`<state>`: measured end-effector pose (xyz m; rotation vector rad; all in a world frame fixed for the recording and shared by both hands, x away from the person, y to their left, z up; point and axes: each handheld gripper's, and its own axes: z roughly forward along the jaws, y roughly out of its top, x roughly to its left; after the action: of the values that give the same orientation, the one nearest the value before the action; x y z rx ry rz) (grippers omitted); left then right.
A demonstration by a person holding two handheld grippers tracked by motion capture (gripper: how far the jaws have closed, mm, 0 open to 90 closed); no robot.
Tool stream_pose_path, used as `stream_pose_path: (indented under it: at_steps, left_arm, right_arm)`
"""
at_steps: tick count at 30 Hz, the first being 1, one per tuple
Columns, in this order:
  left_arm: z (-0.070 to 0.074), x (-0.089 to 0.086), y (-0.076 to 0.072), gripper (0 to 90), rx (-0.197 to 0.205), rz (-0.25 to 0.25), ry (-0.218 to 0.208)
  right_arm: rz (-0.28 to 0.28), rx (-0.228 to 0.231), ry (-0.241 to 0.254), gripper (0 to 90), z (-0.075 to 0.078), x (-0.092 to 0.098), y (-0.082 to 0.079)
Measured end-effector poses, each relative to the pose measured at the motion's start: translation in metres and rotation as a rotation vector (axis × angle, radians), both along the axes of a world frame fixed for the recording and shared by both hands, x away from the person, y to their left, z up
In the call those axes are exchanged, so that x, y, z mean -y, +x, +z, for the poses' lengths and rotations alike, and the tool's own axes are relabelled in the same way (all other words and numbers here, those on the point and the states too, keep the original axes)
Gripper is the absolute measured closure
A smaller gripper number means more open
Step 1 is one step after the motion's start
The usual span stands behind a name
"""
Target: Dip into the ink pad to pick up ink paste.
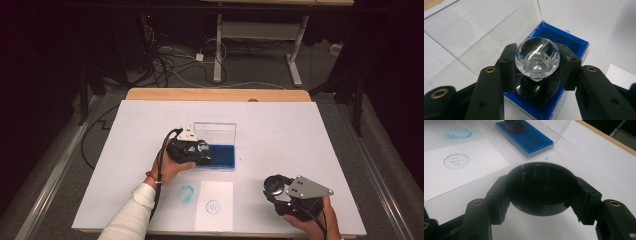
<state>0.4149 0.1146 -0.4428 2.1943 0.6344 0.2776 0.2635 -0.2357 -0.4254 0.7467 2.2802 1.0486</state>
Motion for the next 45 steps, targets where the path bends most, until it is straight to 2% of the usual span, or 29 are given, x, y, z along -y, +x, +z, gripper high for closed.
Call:
stream_pose_path:
  at_steps: [4,7,10,14,18,21,25,31,36,39,42,45]
  left_arm:
    - [-0.0018,0.0002,-0.0003,54.7,0.003,0.005,-0.012]
    - [-0.0036,-0.0018,0.0016,54.7,-0.012,0.012,-0.041]
    - [-0.0042,-0.0022,0.0023,54.7,-0.018,0.016,-0.051]
    - [-0.0037,-0.0017,0.0014,54.6,-0.013,0.006,-0.034]
    - [-0.006,-0.0033,-0.0006,54.6,-0.008,0.002,-0.051]
    - [-0.0057,-0.0006,-0.0026,54.6,0.004,0.008,-0.035]
    - [-0.0069,-0.0061,-0.0004,54.6,-0.018,0.003,-0.06]
    - [-0.0063,-0.0009,-0.0015,54.6,-0.002,0.006,-0.035]
    - [-0.0059,-0.0025,-0.0012,54.6,-0.007,0.002,-0.029]
    - [-0.0044,-0.0002,-0.0011,54.6,-0.005,0.004,-0.01]
    - [-0.0008,-0.001,0.0037,54.6,-0.043,0.007,-0.011]
    - [0.0023,0.0006,0.0065,54.7,-0.058,0.013,-0.006]
  right_arm:
    - [0.0,-0.003,-0.002,38.6,-0.0001,-0.0005,-0.0005]
    - [0.0,-0.002,-0.004,38.6,0.0,-0.0007,-0.0006]
    - [-0.001,-0.003,-0.004,38.6,-0.0003,-0.0011,-0.0007]
    - [0.001,-0.006,-0.006,38.6,-0.0008,-0.0016,-0.0007]
    - [0.002,-0.003,-0.005,38.6,-0.0006,-0.001,-0.0008]
    - [0.001,0.0,-0.002,38.6,-0.0004,-0.0009,-0.0012]
    - [0.005,0.003,-0.003,38.6,-0.0001,-0.0016,-0.0016]
    - [0.002,0.0,-0.003,38.6,-0.0006,-0.0012,-0.0018]
    - [0.005,0.0,-0.004,38.6,-0.0005,-0.0017,-0.0019]
    - [0.003,-0.001,-0.006,38.6,-0.0007,-0.0019,-0.0019]
    - [0.003,0.002,-0.002,38.6,-0.0001,-0.0017,-0.0022]
    - [0.0,0.004,0.0,38.6,0.0006,-0.0009,-0.0023]
